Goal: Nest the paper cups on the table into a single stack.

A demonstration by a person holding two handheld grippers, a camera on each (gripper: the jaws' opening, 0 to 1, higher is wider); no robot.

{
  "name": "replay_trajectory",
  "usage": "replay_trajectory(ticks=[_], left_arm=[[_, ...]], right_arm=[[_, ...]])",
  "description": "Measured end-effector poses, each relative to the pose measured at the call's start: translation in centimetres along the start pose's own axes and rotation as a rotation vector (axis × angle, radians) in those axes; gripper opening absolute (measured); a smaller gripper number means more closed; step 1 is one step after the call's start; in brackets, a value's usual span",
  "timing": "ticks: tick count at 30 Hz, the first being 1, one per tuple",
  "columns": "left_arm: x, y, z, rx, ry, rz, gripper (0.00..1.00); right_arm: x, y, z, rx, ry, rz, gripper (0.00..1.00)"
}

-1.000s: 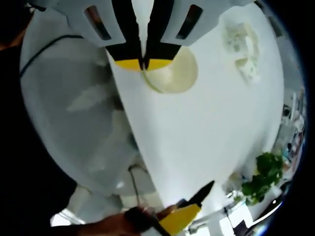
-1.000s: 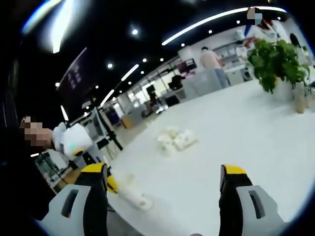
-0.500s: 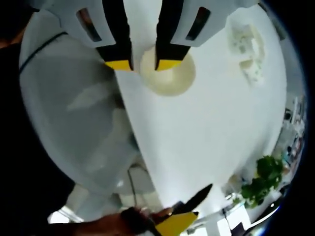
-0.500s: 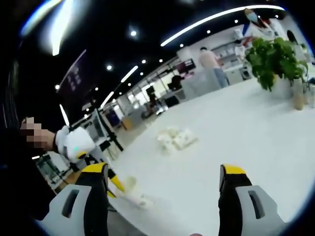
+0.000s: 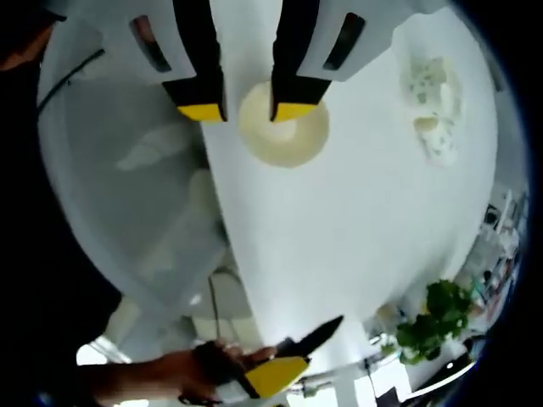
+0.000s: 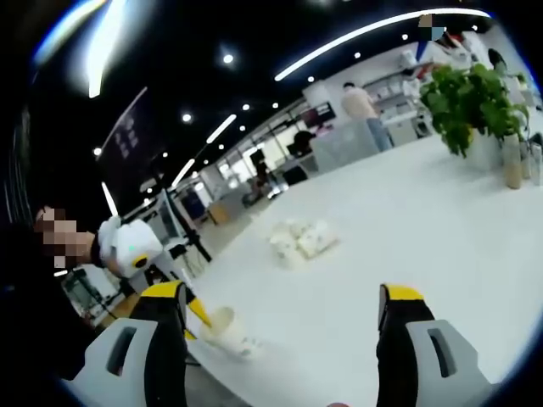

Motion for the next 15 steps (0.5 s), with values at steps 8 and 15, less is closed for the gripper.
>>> replay_trajectory(ticks=[8, 15], left_arm=[[-1.0, 0.2, -2.8, 0.186, -0.111, -0.122, 0.25], [-2.4, 2.5, -5.6, 0.25, -0.2, -0.223, 0.27]], right_arm=[[-0.2, -1.0, 0.3, 0.004, 0.001, -0.011, 0.92], [-0.6, -1.5, 0.9, -0.003, 0.0, -0.027, 0.92]])
Point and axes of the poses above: the point that each gripper's makers call its tool centre point, and the gripper's own axes: z roughly forward along the fingers, x roughly to its right, y roughly out of its underside, the point moved 8 cm from there along -z, roughly backward along the fingers, and after that the axes turned 1 degree about x, right-handed, at the moved point
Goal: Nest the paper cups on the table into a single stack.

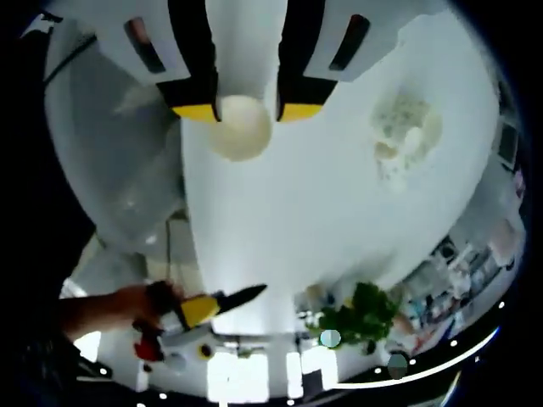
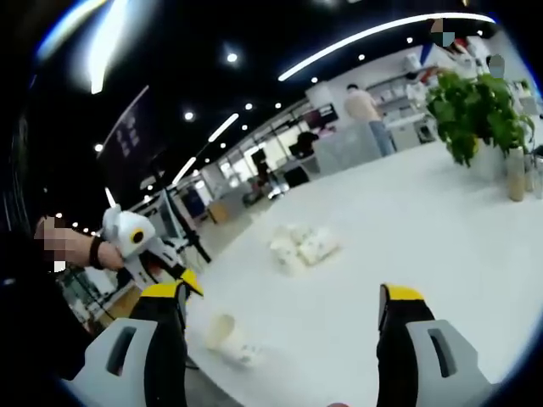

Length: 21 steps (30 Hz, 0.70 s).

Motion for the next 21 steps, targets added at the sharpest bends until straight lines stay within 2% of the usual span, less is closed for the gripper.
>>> replay_trajectory(ticks=[3, 5, 9, 16, 20, 21], left_arm=[[-0.7, 0.3, -1.0, 0.034, -0.037, -0.014, 0.28], [-1.2, 0.9, -1.5, 0.058, -0.072, -0.072, 0.31], [-1.8, 1.4, -2.5, 0.109, -0.121, -0.116, 0.36], [-2.5, 2.9, -3.1, 0.139, -0.177, -0.162, 0.45], [-2.9, 3.1, -3.7, 0.214, -0.201, -0.234, 0.49], [-3.0, 3.3, -3.9, 0.211, -0.207, -0.228, 0.48]], right_arm=[[-0.2, -0.2, 0.2, -0.003, -0.004, -0.003, 0.92], [-0.2, -0.4, 0.4, -0.008, -0.004, -0.011, 0.92], [-0.2, -1.1, 0.7, -0.01, -0.006, -0.02, 0.92], [-0.5, -1.9, 1.3, -0.021, -0.012, -0.04, 0.92], [-0.4, -2.0, 1.5, -0.029, -0.009, -0.049, 0.92], [-0.4, -2.1, 1.5, -0.027, -0.007, -0.051, 0.92]])
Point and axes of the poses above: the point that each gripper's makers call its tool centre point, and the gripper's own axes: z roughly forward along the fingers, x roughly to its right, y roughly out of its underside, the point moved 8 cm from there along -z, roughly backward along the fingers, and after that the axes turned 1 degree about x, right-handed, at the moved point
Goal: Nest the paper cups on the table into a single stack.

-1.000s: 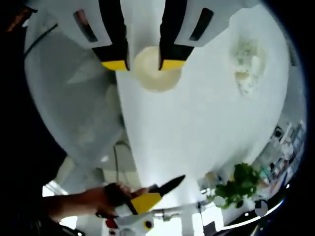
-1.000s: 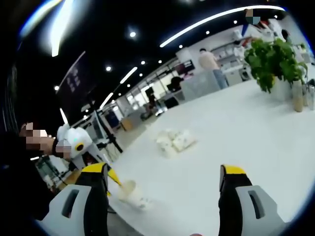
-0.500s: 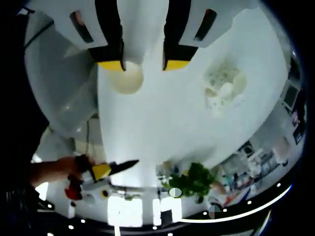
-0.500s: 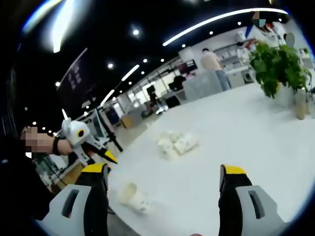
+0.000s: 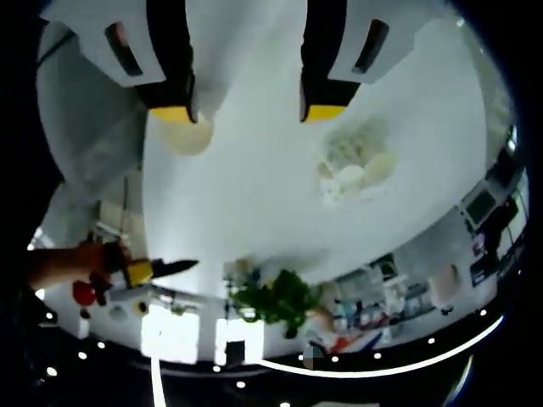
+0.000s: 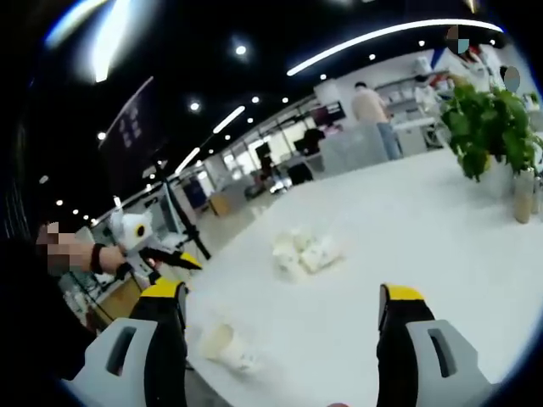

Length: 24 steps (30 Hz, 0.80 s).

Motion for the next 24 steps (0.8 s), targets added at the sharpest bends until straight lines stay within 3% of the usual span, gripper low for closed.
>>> replay_trajectory(ticks=[5, 17, 24], left_arm=[[-0.6, 0.2, -0.5, 0.021, -0.022, 0.007, 0.51], [-1.2, 0.8, -1.3, 0.092, -0.094, 0.0, 0.72], [-1.7, 1.4, -2.2, 0.127, -0.132, -0.014, 0.79]], right_arm=[[-0.1, -0.2, 0.4, 0.002, 0.004, 0.007, 0.92], [0.4, -0.8, 0.7, -0.02, 0.009, -0.011, 0.92], [0.7, -0.7, 1.1, -0.036, 0.01, -0.019, 0.92]])
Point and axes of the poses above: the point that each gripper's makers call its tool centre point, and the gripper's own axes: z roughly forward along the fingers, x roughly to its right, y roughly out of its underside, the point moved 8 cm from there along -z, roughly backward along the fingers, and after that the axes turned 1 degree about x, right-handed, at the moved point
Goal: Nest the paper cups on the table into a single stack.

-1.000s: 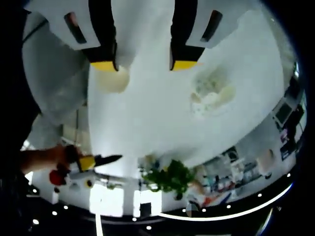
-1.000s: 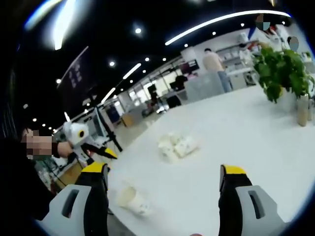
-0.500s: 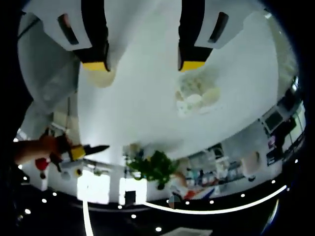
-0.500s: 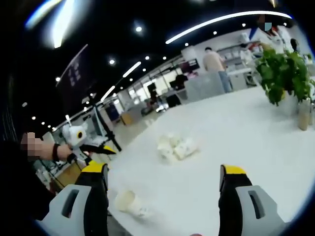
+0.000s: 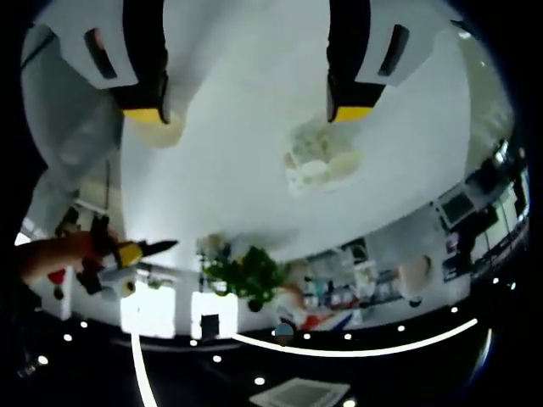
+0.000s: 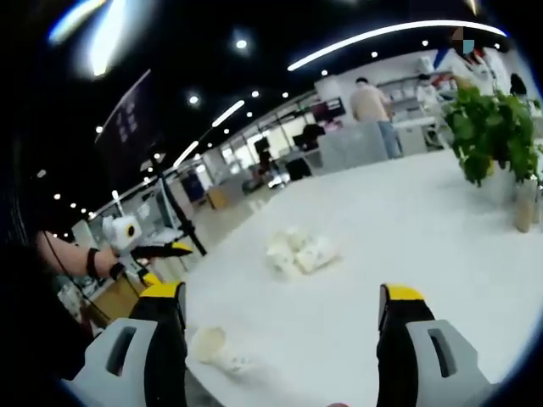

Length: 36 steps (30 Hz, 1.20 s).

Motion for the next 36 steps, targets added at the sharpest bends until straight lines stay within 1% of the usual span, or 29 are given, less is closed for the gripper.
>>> replay_trajectory(ticks=[3, 4, 5, 6, 7, 9, 15, 22, 25, 33, 36], left_arm=[[-0.3, 0.4, -0.5, 0.022, -0.021, -0.015, 0.87], [-0.4, 0.4, -0.6, 0.034, -0.036, -0.011, 0.92], [-0.5, 0.5, -0.7, 0.042, -0.057, -0.009, 1.0], [-0.6, 0.6, -0.7, 0.044, -0.065, -0.015, 1.0], [-0.7, 0.6, -1.0, 0.047, -0.06, -0.016, 1.0], [-0.5, 0.6, -1.4, 0.072, -0.061, -0.019, 1.0], [-0.4, 0.7, -1.3, 0.06, -0.055, -0.026, 1.0], [-0.3, 1.0, -1.5, 0.06, -0.056, -0.031, 1.0], [-0.3, 1.2, -1.5, 0.047, -0.052, -0.038, 0.99], [-0.2, 1.3, -1.4, 0.051, -0.052, -0.033, 0.99], [-0.2, 1.4, -1.3, 0.055, -0.047, -0.038, 0.99]], right_arm=[[0.0, 0.1, 0.2, -0.006, 0.001, 0.001, 0.92], [0.0, 0.1, 0.2, -0.008, 0.001, 0.0, 0.92], [0.0, 0.1, 0.2, -0.008, 0.002, -0.001, 0.92], [0.0, 0.1, 0.3, -0.008, 0.002, 0.0, 0.92], [0.0, 0.1, 0.3, -0.008, 0.002, 0.0, 0.93], [0.0, 0.2, 0.4, -0.009, 0.002, 0.002, 0.93], [0.0, 0.3, 0.6, -0.014, 0.003, 0.011, 0.93], [-0.1, 0.2, 1.0, -0.018, -0.001, 0.016, 0.93], [0.0, 0.3, 1.1, -0.019, 0.0, 0.018, 0.93], [0.1, 0.4, 2.3, -0.034, -0.008, 0.022, 0.93], [0.2, 0.5, 2.9, -0.03, -0.005, 0.043, 0.93]])
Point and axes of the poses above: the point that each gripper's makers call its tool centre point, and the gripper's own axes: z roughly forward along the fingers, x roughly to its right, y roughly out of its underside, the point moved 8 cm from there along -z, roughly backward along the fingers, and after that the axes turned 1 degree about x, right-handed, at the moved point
